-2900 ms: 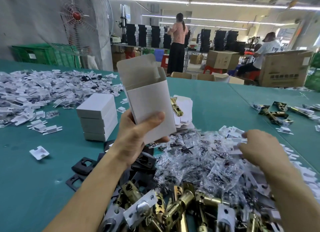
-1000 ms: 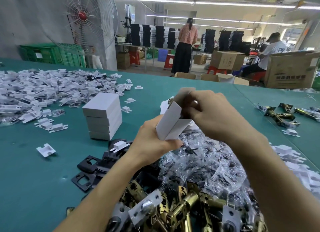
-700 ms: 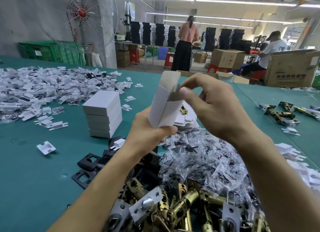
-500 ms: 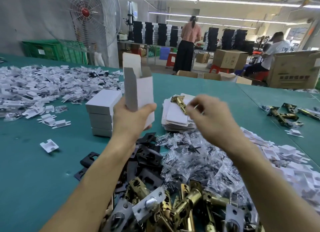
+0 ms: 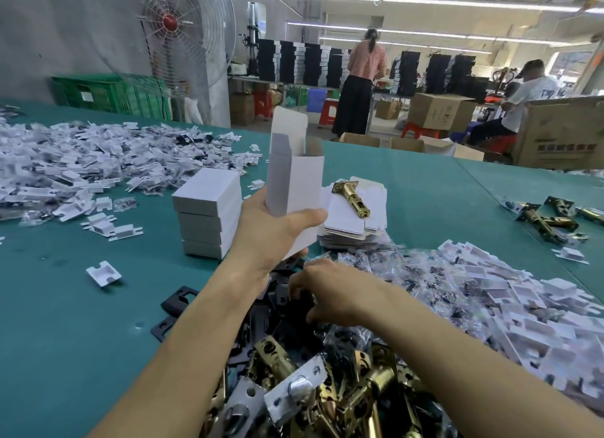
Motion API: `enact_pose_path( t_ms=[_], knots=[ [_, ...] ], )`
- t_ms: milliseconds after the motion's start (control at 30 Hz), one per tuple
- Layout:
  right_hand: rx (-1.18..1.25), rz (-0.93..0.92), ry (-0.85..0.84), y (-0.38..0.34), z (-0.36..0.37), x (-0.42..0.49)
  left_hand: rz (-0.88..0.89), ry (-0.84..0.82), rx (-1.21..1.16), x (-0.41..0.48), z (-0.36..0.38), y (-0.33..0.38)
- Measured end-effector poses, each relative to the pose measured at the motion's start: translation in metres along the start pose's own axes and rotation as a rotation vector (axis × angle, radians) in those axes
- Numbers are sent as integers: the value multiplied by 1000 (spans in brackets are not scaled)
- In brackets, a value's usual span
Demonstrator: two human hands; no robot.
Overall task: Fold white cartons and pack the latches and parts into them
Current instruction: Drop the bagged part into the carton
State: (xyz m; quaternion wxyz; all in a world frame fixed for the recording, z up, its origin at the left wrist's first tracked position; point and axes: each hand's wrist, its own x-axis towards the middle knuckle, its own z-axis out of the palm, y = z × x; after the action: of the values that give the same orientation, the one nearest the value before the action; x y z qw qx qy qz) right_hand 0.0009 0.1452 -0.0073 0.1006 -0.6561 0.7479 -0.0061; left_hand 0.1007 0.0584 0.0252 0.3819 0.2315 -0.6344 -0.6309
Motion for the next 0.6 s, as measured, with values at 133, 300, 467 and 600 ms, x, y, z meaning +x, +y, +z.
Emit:
enact_pose_path(
  t_ms=[133, 300, 467, 600],
  knots=[
    [47, 22, 19, 3, 0, 0, -28, 46, -22, 3, -2, -6],
    [73, -8, 42, 4, 1, -4, -16, 70, -37, 6, -2, -9],
    [79, -35, 37, 6, 3, -9, -13, 53, -30, 5, 0, -10],
    [107, -17, 17, 5, 0, -10, -3, 26, -32, 4, 2, -10]
  ],
)
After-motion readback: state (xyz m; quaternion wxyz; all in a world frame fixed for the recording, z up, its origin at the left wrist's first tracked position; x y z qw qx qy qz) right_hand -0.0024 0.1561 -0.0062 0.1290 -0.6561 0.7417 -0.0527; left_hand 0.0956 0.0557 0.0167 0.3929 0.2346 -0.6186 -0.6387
